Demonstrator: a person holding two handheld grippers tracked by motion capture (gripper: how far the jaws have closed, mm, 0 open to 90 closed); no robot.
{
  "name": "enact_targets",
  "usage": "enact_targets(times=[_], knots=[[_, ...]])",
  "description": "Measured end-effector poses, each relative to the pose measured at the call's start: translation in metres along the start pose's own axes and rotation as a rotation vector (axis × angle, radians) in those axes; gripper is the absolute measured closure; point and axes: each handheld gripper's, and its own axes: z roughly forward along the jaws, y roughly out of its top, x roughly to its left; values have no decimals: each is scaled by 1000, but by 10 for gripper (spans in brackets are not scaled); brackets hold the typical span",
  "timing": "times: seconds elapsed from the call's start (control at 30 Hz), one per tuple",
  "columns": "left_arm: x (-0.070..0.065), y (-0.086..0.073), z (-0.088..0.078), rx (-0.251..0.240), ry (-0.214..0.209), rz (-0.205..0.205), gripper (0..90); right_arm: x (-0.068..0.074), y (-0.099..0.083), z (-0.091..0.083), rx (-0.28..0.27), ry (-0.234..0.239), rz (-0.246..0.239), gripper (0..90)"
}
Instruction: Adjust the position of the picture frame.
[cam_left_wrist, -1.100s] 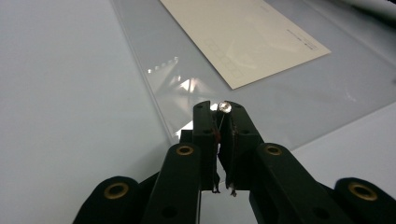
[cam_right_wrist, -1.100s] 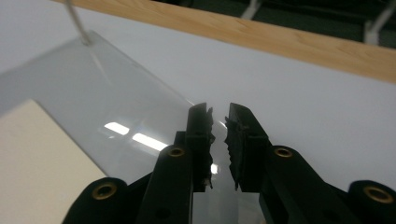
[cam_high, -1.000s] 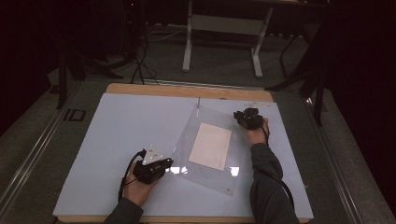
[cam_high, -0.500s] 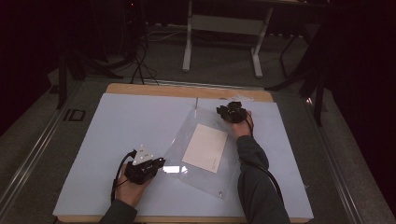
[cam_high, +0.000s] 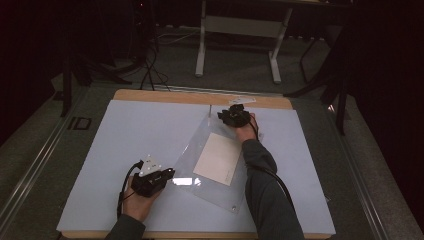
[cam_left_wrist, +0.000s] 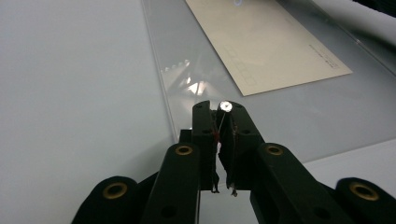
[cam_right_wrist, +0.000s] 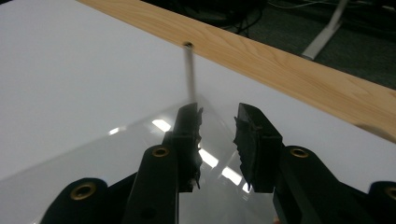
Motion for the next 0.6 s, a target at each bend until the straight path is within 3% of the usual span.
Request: enact_targets(times=[0.43,0.6], knots=[[0,-1,0,-6,-2,-6,838,14,19,38,36,9,-20,705],[0,-1,0,-8,-1,-7,838,17,21,45,49,-12,-19,767]])
